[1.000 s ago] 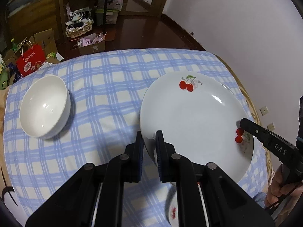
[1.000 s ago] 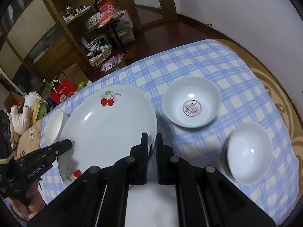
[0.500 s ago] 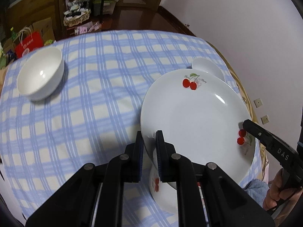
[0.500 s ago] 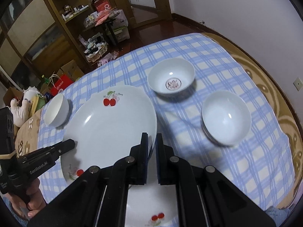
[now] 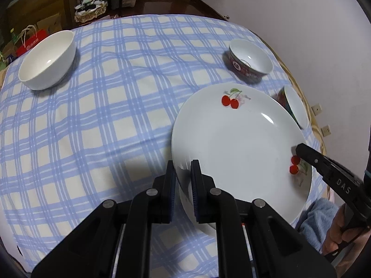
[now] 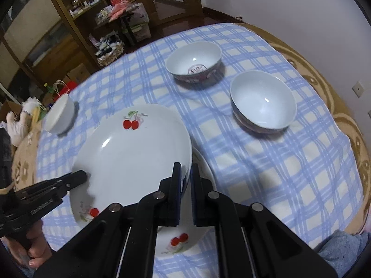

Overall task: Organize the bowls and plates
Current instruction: 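Lift the cherry plate with both tools and carry it toward the plate stack, then lower the cherry plate onto the plate stack and open both tools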

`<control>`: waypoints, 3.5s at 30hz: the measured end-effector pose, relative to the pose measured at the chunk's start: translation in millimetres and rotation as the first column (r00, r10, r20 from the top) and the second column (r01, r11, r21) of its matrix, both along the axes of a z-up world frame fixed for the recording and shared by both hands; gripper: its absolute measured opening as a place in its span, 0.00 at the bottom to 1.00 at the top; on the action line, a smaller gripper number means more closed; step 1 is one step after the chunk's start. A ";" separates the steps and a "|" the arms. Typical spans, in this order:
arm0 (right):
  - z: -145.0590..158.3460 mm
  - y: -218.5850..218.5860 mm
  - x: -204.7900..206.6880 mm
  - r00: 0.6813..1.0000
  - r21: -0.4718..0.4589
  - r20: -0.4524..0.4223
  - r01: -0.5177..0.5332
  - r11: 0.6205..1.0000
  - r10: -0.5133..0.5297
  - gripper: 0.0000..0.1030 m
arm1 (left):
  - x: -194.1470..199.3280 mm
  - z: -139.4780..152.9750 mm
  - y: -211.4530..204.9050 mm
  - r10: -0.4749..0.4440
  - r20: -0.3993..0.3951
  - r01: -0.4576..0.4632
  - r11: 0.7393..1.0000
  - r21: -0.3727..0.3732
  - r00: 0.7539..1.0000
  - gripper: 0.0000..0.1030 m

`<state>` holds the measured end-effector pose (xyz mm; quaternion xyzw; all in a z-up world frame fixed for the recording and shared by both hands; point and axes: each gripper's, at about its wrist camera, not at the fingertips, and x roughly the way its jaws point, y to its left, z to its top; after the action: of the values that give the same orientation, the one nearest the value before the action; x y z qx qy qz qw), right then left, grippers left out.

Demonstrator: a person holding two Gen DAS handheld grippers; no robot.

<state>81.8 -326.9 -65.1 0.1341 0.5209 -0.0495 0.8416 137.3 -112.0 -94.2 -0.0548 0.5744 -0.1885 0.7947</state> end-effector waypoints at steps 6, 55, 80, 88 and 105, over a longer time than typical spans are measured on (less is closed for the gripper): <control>-15.0 -1.1 -6.3 1.000 0.002 0.000 0.006 1.000 -0.006 0.07 | -7.3 -26.8 3.2 -0.001 -0.054 0.000 1.000 -0.025 0.999 0.12; -45.8 -2.9 1.8 0.993 -0.041 -0.109 0.045 0.998 -0.049 0.09 | -10.9 -35.2 -21.0 -0.140 0.028 0.134 0.981 0.140 0.990 0.15; -42.4 -5.3 -2.1 0.991 -0.022 -0.132 0.023 0.999 -0.026 0.12 | -13.2 -39.6 -22.6 -0.179 -0.006 0.177 0.971 0.161 0.984 0.15; -41.1 -1.7 -2.3 0.990 -0.052 -0.139 0.000 0.999 -0.007 0.12 | -11.0 -34.3 -23.4 -0.191 0.014 0.186 0.966 0.177 0.982 0.16; -33.2 8.0 -7.0 0.989 -0.096 -0.146 0.003 0.995 -0.017 0.18 | -27.9 -12.5 -0.6 -0.108 0.035 0.103 0.987 0.121 0.994 0.16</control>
<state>74.8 -318.9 -98.3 0.0924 0.5779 -0.0884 0.8060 109.4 -112.5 -106.7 0.0270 0.5700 -0.1968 0.7973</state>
